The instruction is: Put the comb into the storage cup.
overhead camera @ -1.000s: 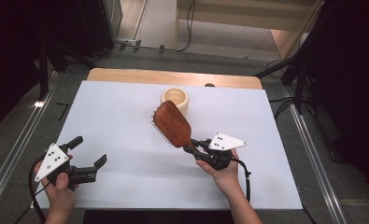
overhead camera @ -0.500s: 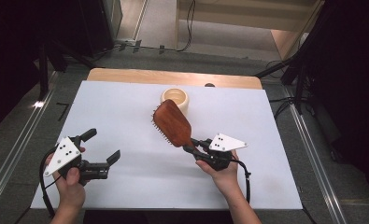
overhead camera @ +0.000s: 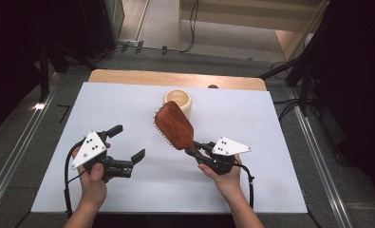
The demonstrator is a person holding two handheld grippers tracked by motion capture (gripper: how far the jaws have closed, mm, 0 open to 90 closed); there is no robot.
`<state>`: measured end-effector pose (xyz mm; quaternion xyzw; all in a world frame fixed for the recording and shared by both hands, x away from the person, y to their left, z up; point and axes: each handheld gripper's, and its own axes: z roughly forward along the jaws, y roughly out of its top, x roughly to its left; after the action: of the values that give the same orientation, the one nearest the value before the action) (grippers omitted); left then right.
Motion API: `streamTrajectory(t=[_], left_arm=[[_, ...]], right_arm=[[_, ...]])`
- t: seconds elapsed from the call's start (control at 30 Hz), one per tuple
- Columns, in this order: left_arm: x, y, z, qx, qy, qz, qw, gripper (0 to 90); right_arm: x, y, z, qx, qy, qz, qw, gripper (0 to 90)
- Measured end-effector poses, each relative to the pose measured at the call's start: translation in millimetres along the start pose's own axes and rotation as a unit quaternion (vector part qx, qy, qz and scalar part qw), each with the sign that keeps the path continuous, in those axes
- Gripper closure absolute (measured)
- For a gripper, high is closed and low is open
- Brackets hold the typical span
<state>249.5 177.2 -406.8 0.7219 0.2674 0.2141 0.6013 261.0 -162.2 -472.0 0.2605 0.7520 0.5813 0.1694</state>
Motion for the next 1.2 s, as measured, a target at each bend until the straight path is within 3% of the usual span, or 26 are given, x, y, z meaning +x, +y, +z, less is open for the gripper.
streamTrajectory(t=[0.2,0.4,0.43,1.2], left_arm=[[-5.2,4.3,14.9,-0.003,-0.006,-0.004,1.0000,0.0],[-9.1,6.5,26.9,-0.004,-0.013,-0.021,0.9997,0.0],[-9.7,7.3,29.0,0.000,-0.021,-0.021,0.9996,0.0],[-31.6,18.5,63.0,0.001,-0.032,-0.031,0.9990,0.0]], right_arm=[[1.8,0.4,0.6,-0.002,0.002,0.000,1.0000,69.9],[3.0,1.7,-0.9,-0.007,0.001,0.001,1.0000,69.9],[3.1,2.0,-1.1,-0.008,0.001,0.000,1.0000,69.9],[9.7,6.4,-2.5,-0.019,-0.004,-0.003,0.9998,69.9]])
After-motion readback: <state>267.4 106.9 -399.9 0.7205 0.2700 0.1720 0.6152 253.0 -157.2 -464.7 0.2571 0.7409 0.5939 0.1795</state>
